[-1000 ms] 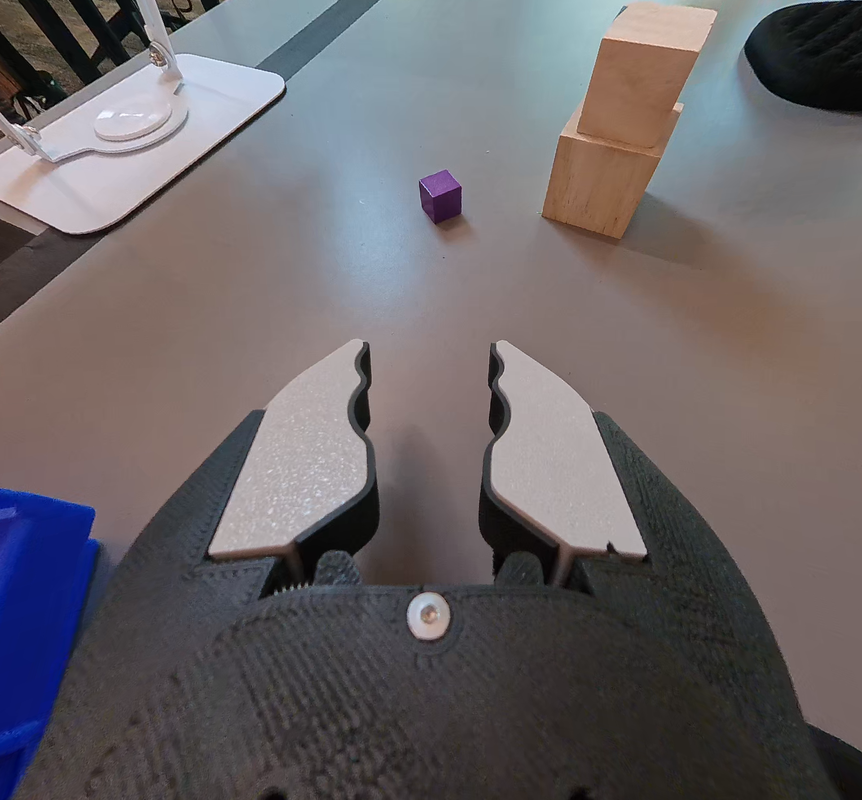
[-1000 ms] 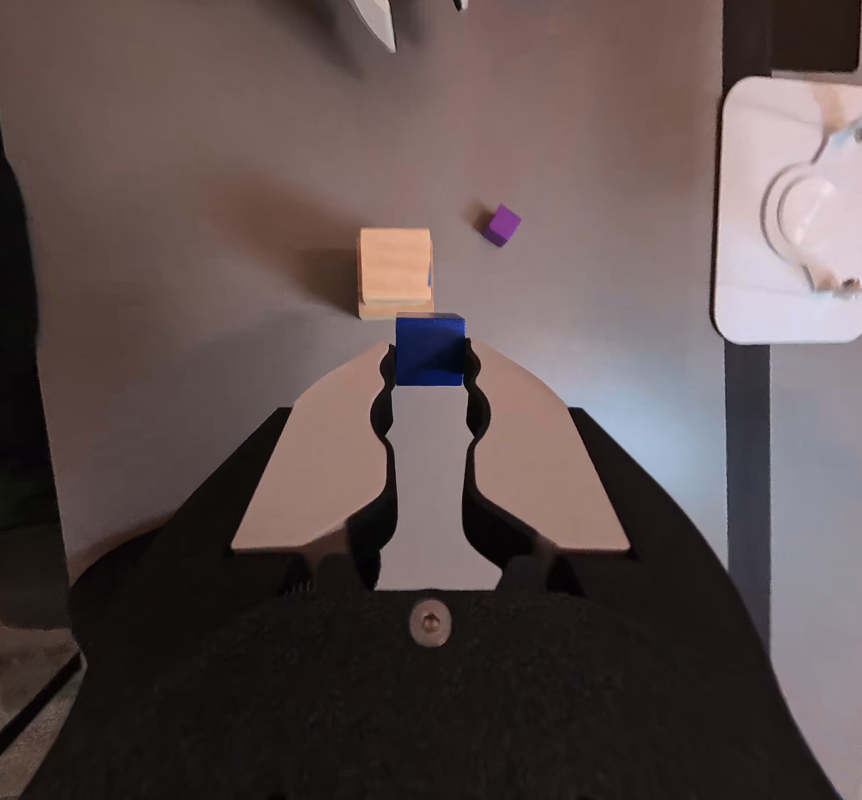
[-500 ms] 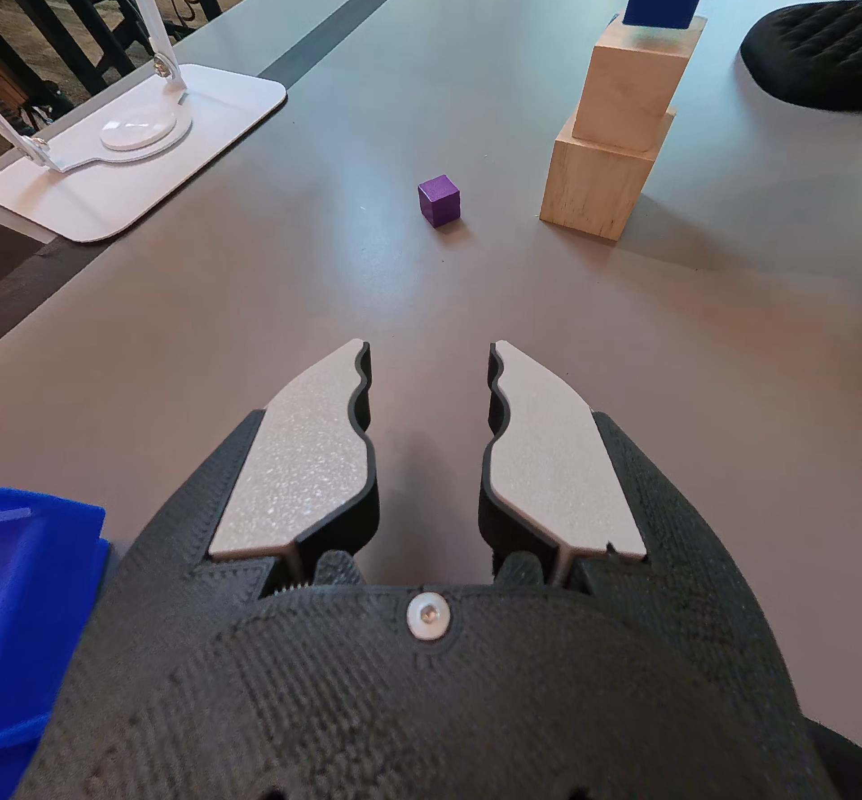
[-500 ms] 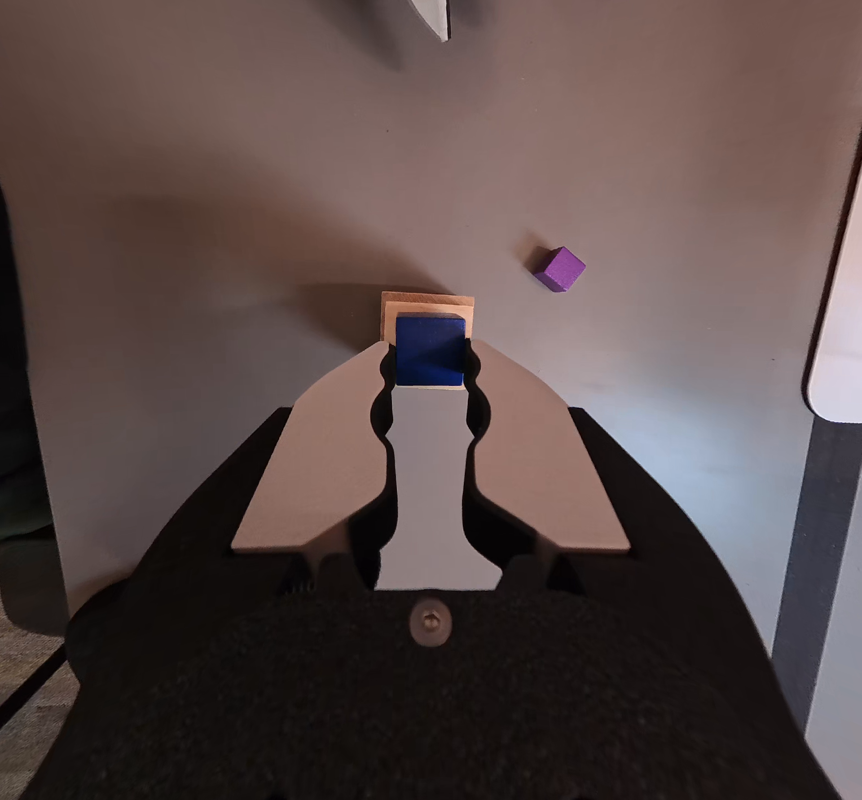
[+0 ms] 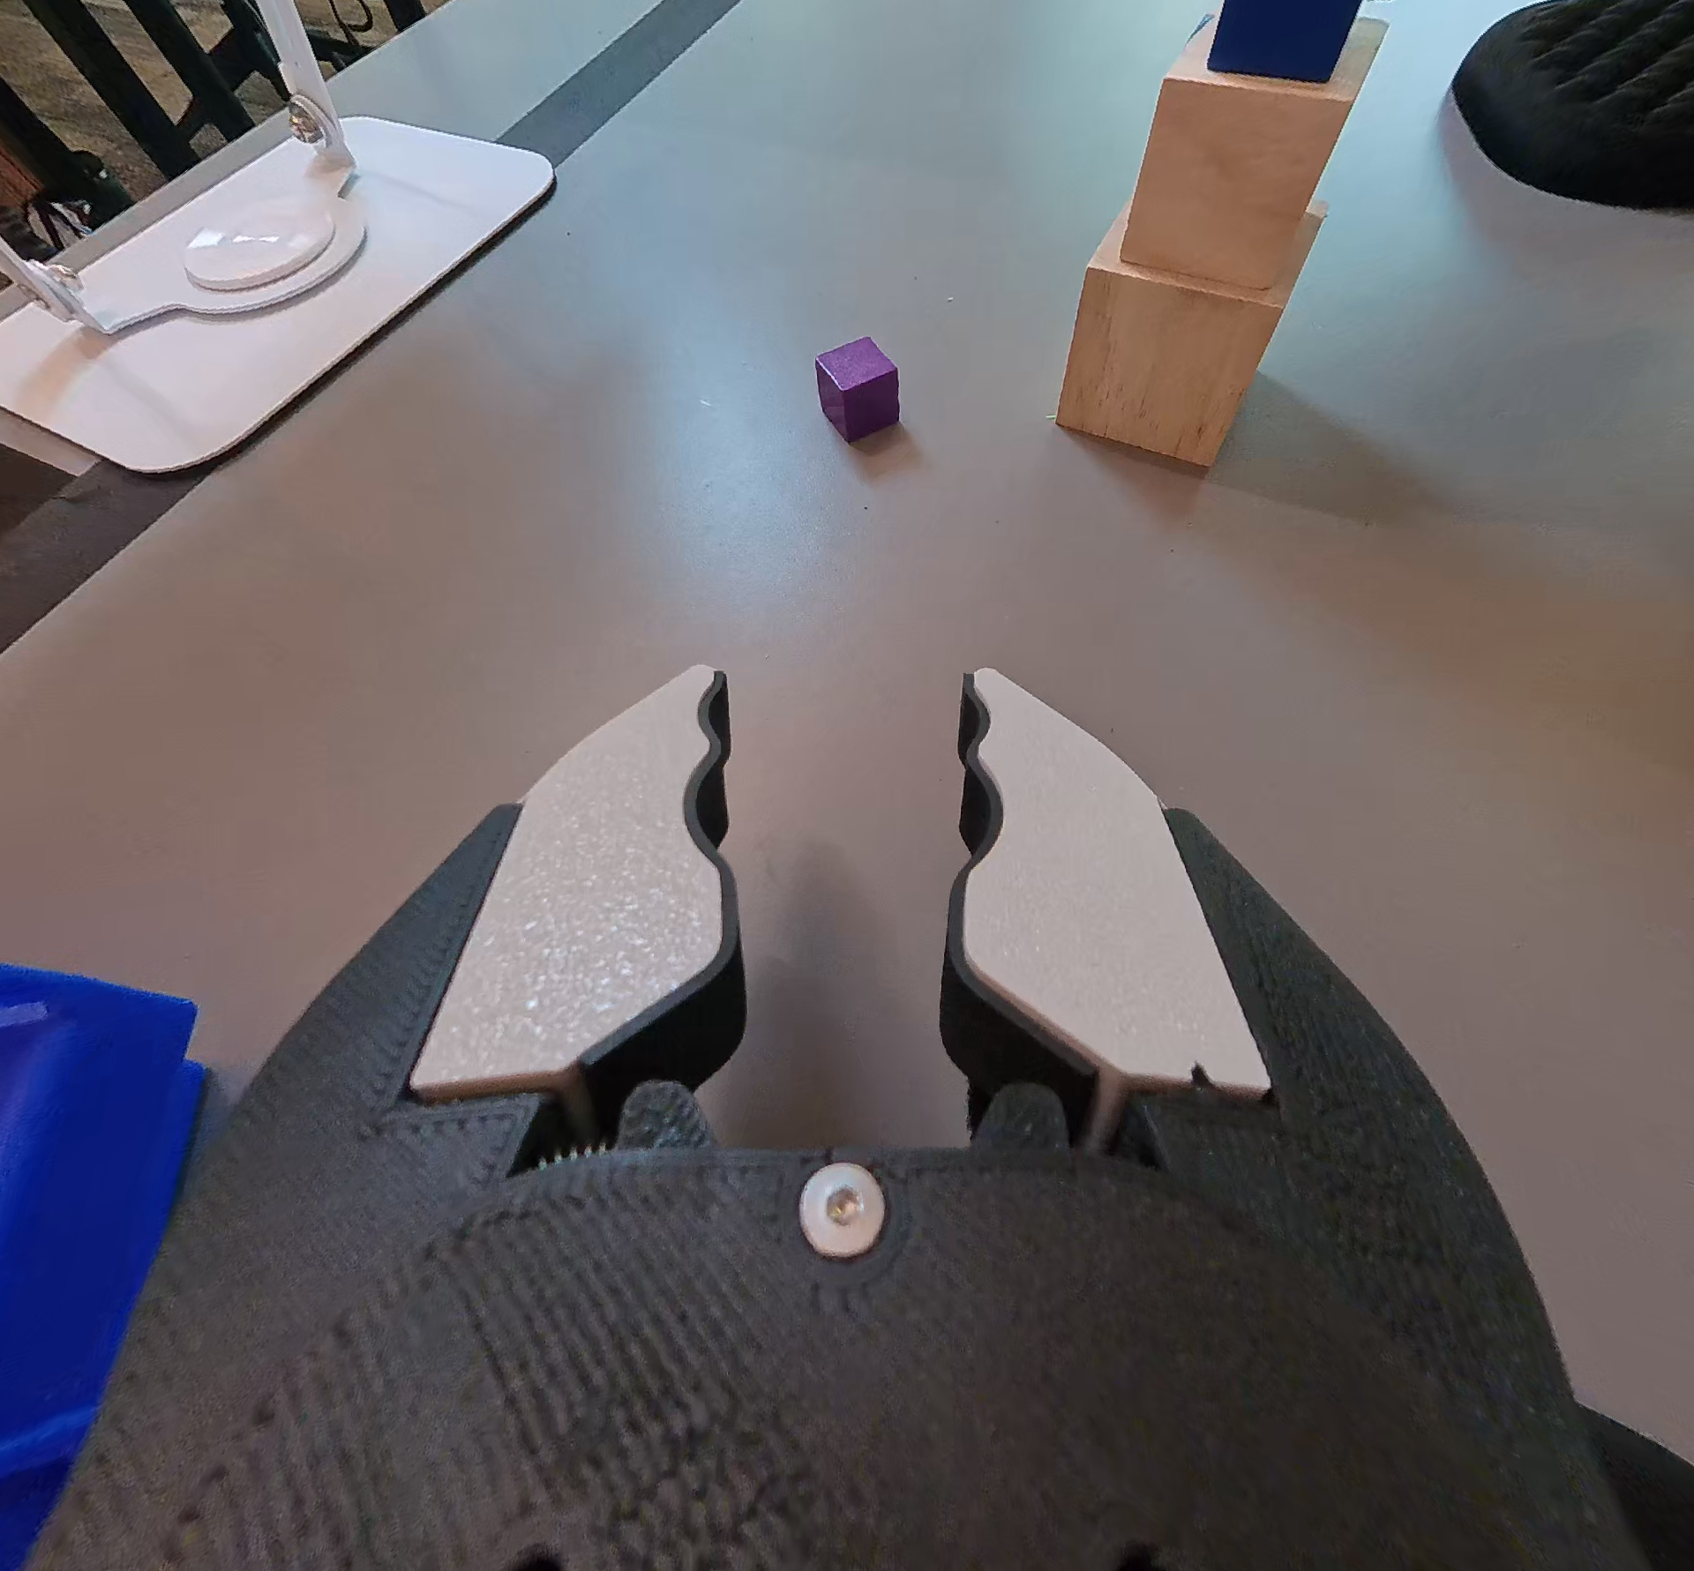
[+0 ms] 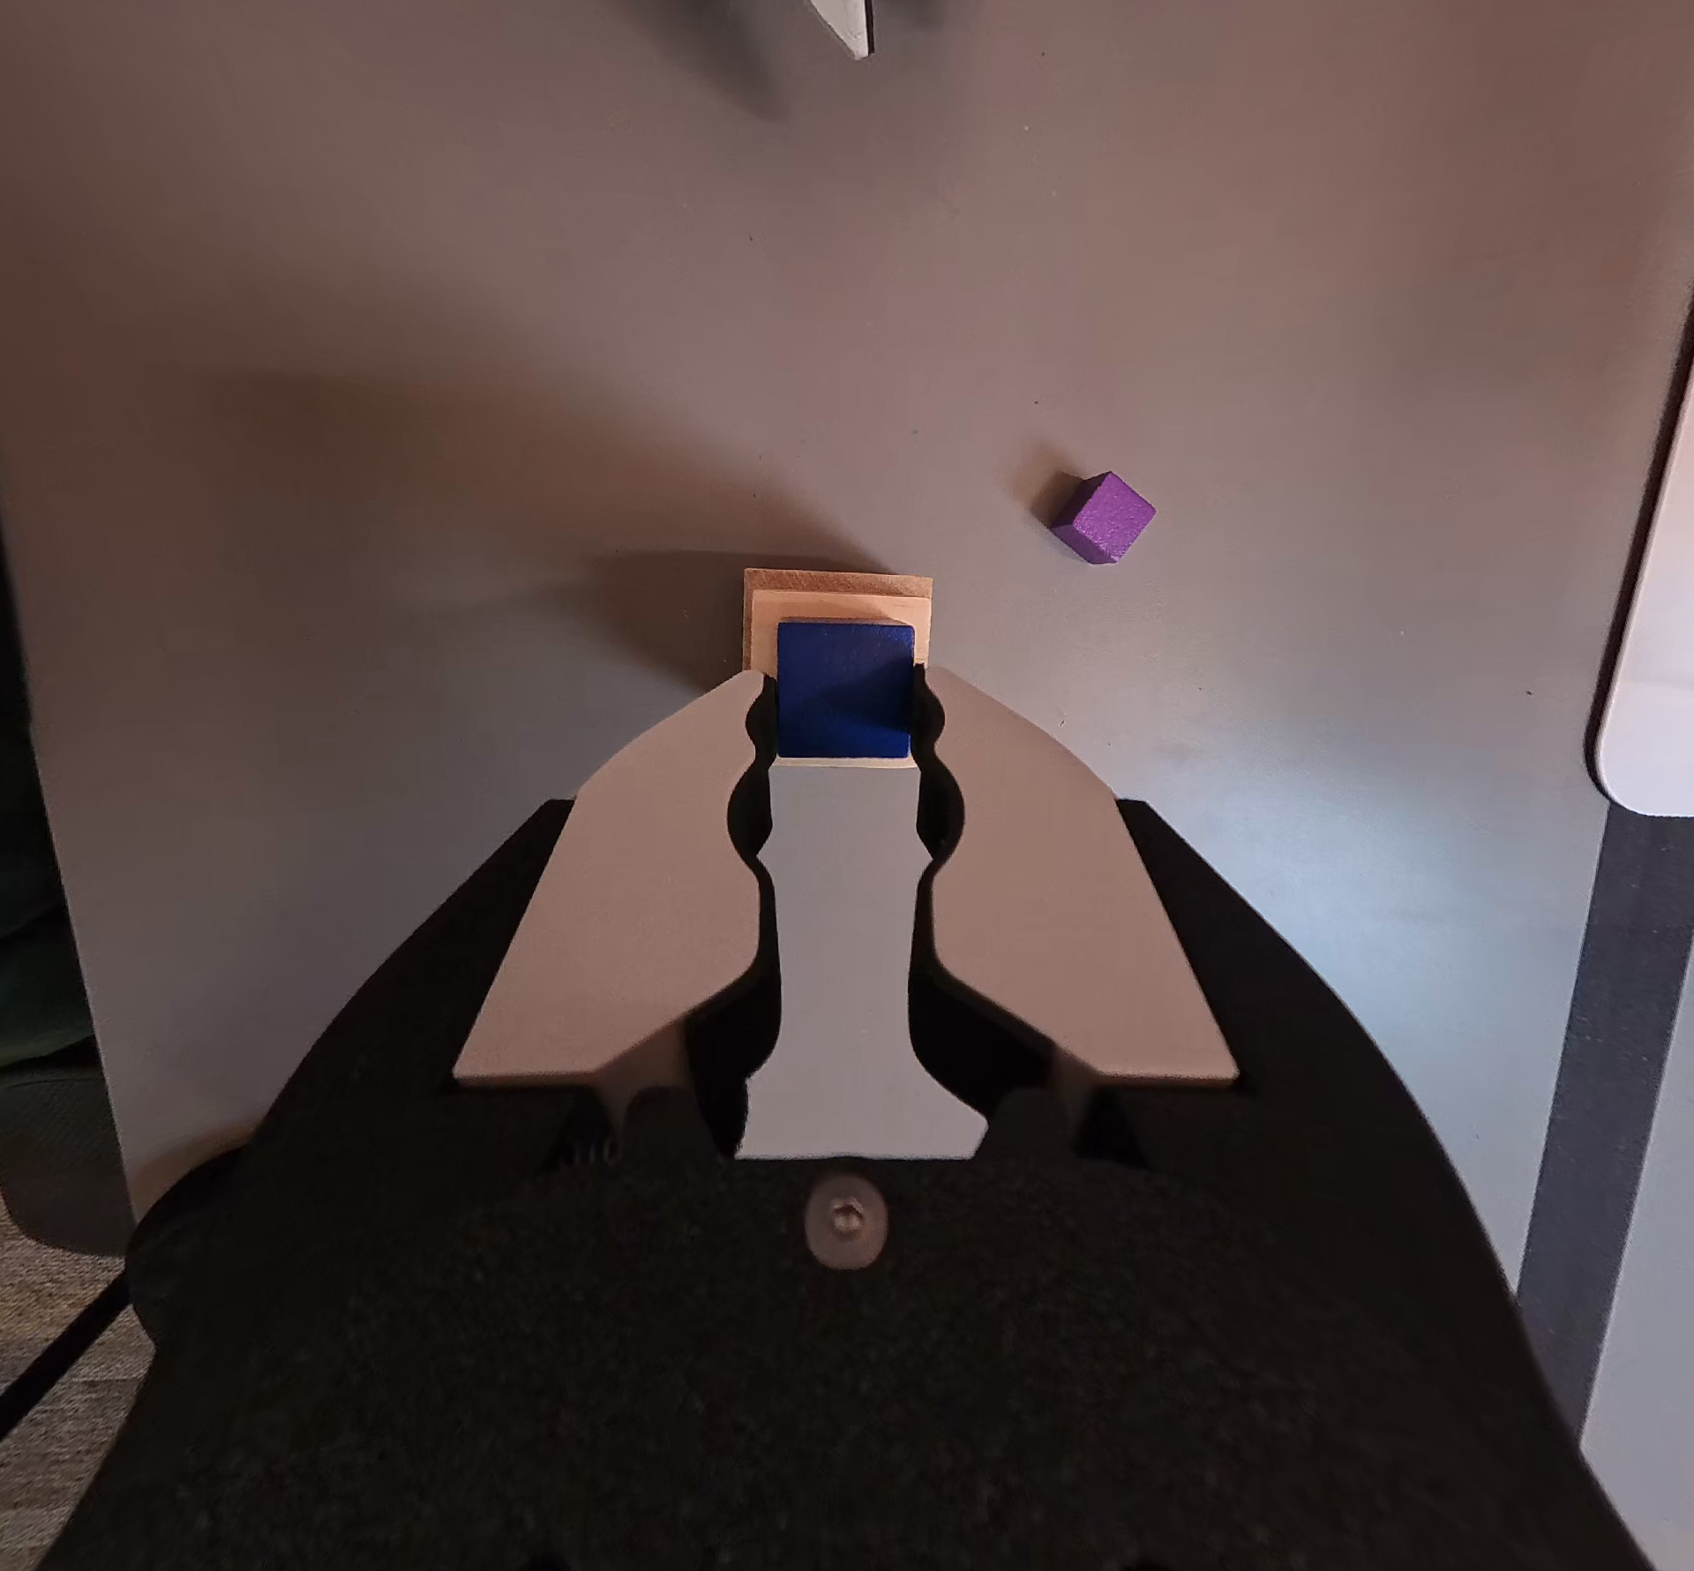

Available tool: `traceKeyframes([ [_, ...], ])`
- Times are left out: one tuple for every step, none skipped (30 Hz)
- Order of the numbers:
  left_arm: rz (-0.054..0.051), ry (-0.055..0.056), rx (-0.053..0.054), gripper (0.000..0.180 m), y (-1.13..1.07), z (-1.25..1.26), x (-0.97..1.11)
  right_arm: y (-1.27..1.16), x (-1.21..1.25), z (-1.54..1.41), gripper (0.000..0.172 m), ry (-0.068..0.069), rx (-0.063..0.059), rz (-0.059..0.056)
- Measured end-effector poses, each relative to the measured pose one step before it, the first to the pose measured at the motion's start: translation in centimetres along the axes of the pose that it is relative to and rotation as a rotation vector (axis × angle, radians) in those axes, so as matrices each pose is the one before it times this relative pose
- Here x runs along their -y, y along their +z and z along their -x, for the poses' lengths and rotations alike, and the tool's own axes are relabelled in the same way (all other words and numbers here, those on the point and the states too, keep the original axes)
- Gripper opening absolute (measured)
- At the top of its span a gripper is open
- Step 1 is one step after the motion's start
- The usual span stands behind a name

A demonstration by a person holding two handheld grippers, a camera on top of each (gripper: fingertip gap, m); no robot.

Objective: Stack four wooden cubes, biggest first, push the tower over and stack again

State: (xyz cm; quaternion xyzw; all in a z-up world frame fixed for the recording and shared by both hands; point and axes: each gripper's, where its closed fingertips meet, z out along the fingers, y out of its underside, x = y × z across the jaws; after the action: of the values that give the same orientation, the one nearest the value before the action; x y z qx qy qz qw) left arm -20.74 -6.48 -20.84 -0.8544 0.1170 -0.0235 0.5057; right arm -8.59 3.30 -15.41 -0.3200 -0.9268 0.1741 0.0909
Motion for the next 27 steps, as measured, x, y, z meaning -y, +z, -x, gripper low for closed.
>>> traceKeyframes([
  [-0.0001,0.0001,-0.0004,0.048,0.001,-0.004,0.001,0.018,0.001,0.002,0.028,-0.0001,-0.0030,0.0007],
  [-0.0001,0.0000,-0.0004,0.048,0.001,-0.005,0.001,0.006,-0.001,-0.008,0.028,-0.0001,-0.0043,0.0007],
  [0.0004,0.0003,-0.0002,0.048,-0.006,-0.010,0.006,0.013,0.015,0.024,0.031,-0.0005,-0.0033,-0.0008],
  [-0.0001,0.0003,-0.0001,0.048,0.000,0.000,0.001,-0.003,0.068,0.044,0.037,-0.0012,-0.0018,-0.0041],
  [0.0000,-0.0002,-0.0005,0.048,0.006,-0.018,-0.007,-0.078,0.146,0.049,0.041,-0.0010,-0.0003,-0.0109],
  [0.0005,-0.0001,-0.0003,0.048,-0.003,-0.005,-0.006,-0.162,0.224,0.088,0.044,0.0018,0.0055,-0.0186],
  [0.0002,0.0003,0.0000,0.048,-0.002,0.002,-0.003,-0.236,0.285,0.085,0.046,0.0077,0.0090,-0.0240],
  [-0.0005,0.0000,-0.0004,0.048,0.004,-0.005,0.006,-0.293,0.261,0.020,0.047,0.0132,0.0093,-0.0238],
  [-0.0007,-0.0006,-0.0008,0.048,0.000,-0.014,0.018,-0.290,0.217,-0.011,0.049,0.0148,0.0099,-0.0218],
  [-0.0001,-0.0006,-0.0005,0.048,0.004,-0.001,-0.009,-0.288,0.197,-0.048,0.050,0.0147,0.0099,-0.0223],
  [0.0011,0.0001,0.0001,0.048,0.020,-0.004,-0.021,-0.290,0.197,-0.062,0.051,0.0149,0.0094,-0.0235],
  [0.0021,0.0004,0.0000,0.048,0.017,0.005,-0.044,-0.277,0.185,-0.059,0.052,0.0153,0.0113,-0.0236],
  [0.0021,0.0001,-0.0006,0.048,0.019,-0.014,-0.042,-0.252,0.175,-0.059,0.052,0.0152,0.0117,-0.0238],
  [0.0014,0.0002,-0.0008,0.048,0.018,-0.015,-0.025,-0.243,0.183,-0.074,0.052,0.0152,0.0120,-0.0246],
  [0.0015,0.0007,0.0000,0.048,0.019,-0.012,-0.024,-0.216,0.156,-0.074,0.053,0.0152,0.0119,-0.0236],
  [0.0009,0.0005,-0.0002,0.048,0.014,-0.008,-0.022,-0.200,0.153,-0.062,0.053,0.0140,0.0130,-0.0241],
  [0.0010,-0.0004,-0.0006,0.048,0.011,-0.009,-0.026,-0.198,0.193,-0.033,0.053,0.0142,0.0148,-0.0269],
  [0.0007,-0.0007,-0.0003,0.048,0.013,-0.008,-0.022,-0.195,0.206,0.003,0.053,0.0162,0.0186,-0.0284],
  [0.0005,-0.0002,-0.0004,0.048,-0.001,0.003,-0.017,-0.187,0.232,0.069,0.054,0.0173,0.0245,-0.0303],
  [0.0006,0.0001,-0.0003,0.048,0.011,-0.011,-0.010,-0.196,0.272,0.106,0.054,0.0187,0.0282,-0.0338],
  [0.0005,-0.0001,-0.0004,0.048,0.010,-0.004,-0.010,-0.198,0.289,0.073,0.054,0.0205,0.0276,-0.0354],
  [0.0005,-0.0003,-0.0004,0.048,0.013,0.003,-0.021,-0.200,0.255,0.006,0.054,0.0212,0.0250,-0.0329],
  [0.0010,-0.0002,-0.0001,0.048,0.013,-0.012,-0.024,-0.183,0.181,-0.112,0.054,0.0194,0.0192,-0.0291],
  [0.0012,0.0002,-0.0005,0.048,0.010,-0.004,-0.028,-0.155,0.124,-0.223,0.054,0.0174,0.0131,-0.0257],
  [0.0021,0.0008,-0.0003,0.048,0.015,-0.015,-0.031,-0.103,0.028,-0.369,0.053,0.0172,0.0064,-0.0207],
  [0.0021,0.0012,0.0003,0.048,0.015,-0.004,-0.032,-0.040,-0.096,-0.582,0.052,0.0161,-0.0048,-0.0135],
  [0.0010,0.0005,-0.0008,0.048,0.020,-0.025,-0.031,0.035,-0.265,-0.834,0.052,0.0132,-0.0183,-0.0039],
])
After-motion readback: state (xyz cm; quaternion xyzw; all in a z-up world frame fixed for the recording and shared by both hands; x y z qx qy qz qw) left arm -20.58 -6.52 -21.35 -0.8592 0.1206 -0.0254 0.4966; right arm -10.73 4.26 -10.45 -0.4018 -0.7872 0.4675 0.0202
